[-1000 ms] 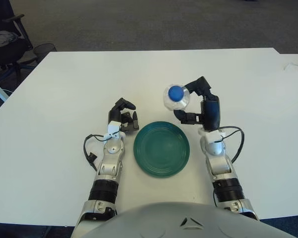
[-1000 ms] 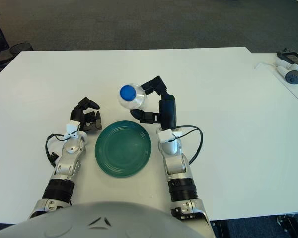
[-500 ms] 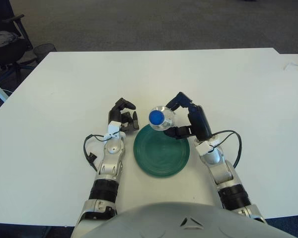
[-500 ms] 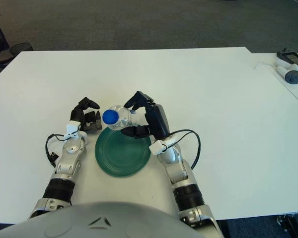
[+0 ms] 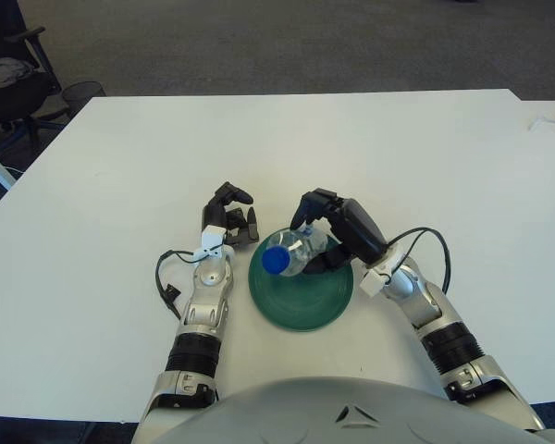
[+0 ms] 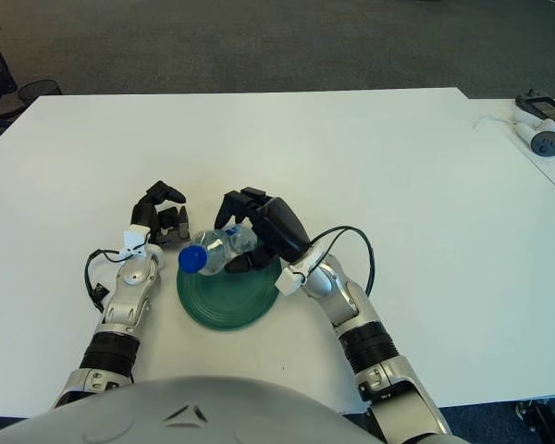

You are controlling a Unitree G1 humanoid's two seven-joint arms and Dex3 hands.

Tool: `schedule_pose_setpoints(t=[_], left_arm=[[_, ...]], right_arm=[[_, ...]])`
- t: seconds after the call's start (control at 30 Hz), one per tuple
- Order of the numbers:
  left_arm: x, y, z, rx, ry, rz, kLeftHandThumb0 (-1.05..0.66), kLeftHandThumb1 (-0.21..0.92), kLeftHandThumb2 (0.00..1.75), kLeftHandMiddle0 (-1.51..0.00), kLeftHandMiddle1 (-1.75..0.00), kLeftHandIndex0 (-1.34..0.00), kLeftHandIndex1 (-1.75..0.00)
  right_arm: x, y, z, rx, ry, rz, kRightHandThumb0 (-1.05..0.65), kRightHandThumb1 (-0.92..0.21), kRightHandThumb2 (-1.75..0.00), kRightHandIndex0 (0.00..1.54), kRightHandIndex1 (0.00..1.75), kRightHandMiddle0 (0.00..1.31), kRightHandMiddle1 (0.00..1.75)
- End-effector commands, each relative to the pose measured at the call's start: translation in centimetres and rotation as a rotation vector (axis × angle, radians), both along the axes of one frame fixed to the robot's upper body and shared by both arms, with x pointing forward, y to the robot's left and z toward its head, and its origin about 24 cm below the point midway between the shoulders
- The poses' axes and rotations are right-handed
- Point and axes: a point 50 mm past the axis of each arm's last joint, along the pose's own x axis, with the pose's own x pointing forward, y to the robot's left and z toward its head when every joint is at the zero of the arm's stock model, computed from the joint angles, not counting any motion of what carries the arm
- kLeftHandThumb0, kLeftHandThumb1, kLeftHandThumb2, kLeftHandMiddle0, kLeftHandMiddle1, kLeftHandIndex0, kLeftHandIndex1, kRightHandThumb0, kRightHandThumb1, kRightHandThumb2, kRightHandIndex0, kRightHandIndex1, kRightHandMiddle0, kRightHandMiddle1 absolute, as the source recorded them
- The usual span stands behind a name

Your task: Put the bottle into the plate.

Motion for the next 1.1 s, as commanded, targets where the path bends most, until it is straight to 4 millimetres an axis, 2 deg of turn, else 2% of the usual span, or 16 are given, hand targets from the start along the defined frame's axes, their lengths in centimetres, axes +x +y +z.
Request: schedule_pose_setpoints(t=[0.0, 0.47, 0.6, 0.67, 0.77, 0.87, 0.97, 1.07], left_arm=[[-0.89, 0.3, -1.87, 0.002, 0.109, 0.01, -0.53, 0.17, 1.49, -1.26, -1.75, -0.73, -1.75], [-0.85, 0.29, -1.84, -0.007, 0.103, -0.002, -0.52, 0.17, 1.49, -1.25, -1.75, -0.72, -1.75], [-0.84, 0.3, -1.83, -0.01, 0.101, -0.006, -0.53, 0.17, 1.49, -1.26, -1.75, -0.72, -1.75], [-0.82, 0.32, -1.85, -0.01, 0.099, -0.008, -0.53, 0.17, 1.49, -1.25, -1.75, -0.73, -1.75], [-0.81, 0.35, -1.88, -0.009, 0.099, -0.01, -0.53, 0.17, 1.5, -1.25, -1.75, -0.73, -1.75], [-0.8, 0.34, -1.85, -0.002, 0.101, -0.009, -0.53, 0.17, 1.5, -1.25, -1.75, -0.73, -1.75], [-0.8, 0.35, -1.76, 0.007, 0.101, -0.006, -0.53, 0.17, 1.5, -1.26, -1.75, -0.73, -1.75], [-0.8, 0.37, -1.71, 0.018, 0.104, -0.004, -0.53, 0.17, 1.5, -1.26, -1.75, -0.73, -1.75]], right_arm=[[0.28, -0.04, 0.4, -0.054, -0.035, 0.022, -0.09, -0.4, -1.17, 1.11, 1.75, 0.85, 1.75], [0.56, -0.18, 0.26, -0.125, -0.039, 0.002, -0.08, -0.37, -1.19, 1.11, 1.75, 0.86, 1.75], [0.65, -0.27, 0.23, -0.13, -0.029, -0.004, -0.12, -0.41, -1.14, 1.08, 1.75, 0.84, 1.75], [0.76, -0.37, 0.27, -0.13, -0.021, -0.004, -0.31, -0.43, -1.15, 1.0, 1.75, 0.65, 1.75], [0.86, -0.48, 0.32, -0.129, -0.012, 0.0, -0.38, -0.49, -1.08, 0.87, 1.75, 0.52, 1.75], [0.92, -0.55, 0.4, -0.125, -0.006, 0.019, -0.4, -0.53, -1.03, 0.78, 1.75, 0.46, 1.75], [0.97, -0.65, 0.5, -0.127, -0.005, 0.039, -0.39, -0.64, -0.87, 0.55, 1.75, 0.4, 1.72], [1.0, -0.77, 0.62, -0.132, -0.003, 0.051, -0.38, -0.79, -0.62, 0.29, 1.75, 0.36, 1.66]])
